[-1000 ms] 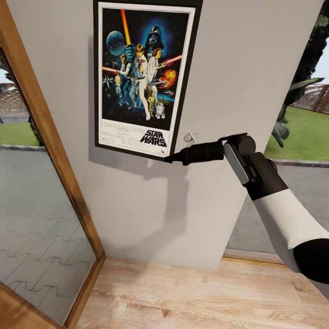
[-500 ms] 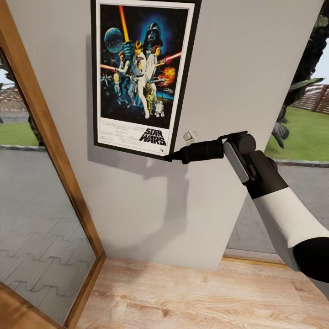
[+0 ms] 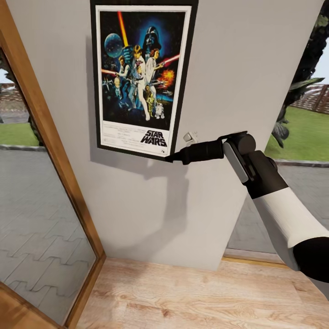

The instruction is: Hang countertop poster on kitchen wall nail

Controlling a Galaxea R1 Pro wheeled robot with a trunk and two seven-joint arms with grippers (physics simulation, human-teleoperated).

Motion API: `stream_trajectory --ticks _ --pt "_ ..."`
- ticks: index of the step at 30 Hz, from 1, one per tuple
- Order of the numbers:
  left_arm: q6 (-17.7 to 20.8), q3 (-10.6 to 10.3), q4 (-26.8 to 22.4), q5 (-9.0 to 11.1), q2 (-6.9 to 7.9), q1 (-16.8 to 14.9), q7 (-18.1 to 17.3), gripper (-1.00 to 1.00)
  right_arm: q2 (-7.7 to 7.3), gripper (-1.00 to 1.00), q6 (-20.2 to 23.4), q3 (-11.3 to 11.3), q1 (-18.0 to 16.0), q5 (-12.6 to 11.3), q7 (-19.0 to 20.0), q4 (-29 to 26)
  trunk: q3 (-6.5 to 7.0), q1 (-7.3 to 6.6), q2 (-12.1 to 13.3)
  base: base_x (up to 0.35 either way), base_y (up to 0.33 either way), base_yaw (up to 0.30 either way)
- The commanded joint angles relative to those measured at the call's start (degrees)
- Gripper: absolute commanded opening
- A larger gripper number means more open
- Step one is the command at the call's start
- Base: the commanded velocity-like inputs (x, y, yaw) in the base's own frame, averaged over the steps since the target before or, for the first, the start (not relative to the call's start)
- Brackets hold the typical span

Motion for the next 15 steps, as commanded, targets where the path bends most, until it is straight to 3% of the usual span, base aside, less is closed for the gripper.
stream_trajectory --ticks 1,15 --pt "0.6 -0.02 -0.07 0.21 0.01 0.0 -0.12 1.0 -0.04 -1.0 0.23 0.07 -0.07 -0.08 0.07 -0.02 -0.11 0.04 -0.12 0.0 0.0 0.0" --pt "0.6 -0.02 -0.08 0.21 0.01 0.0 -0.12 1.0 -0.04 -1.0 0.19 0.12 -0.07 0.11 0.09 -0.03 -0.11 0.04 -0.12 0.0 0.0 0.0"
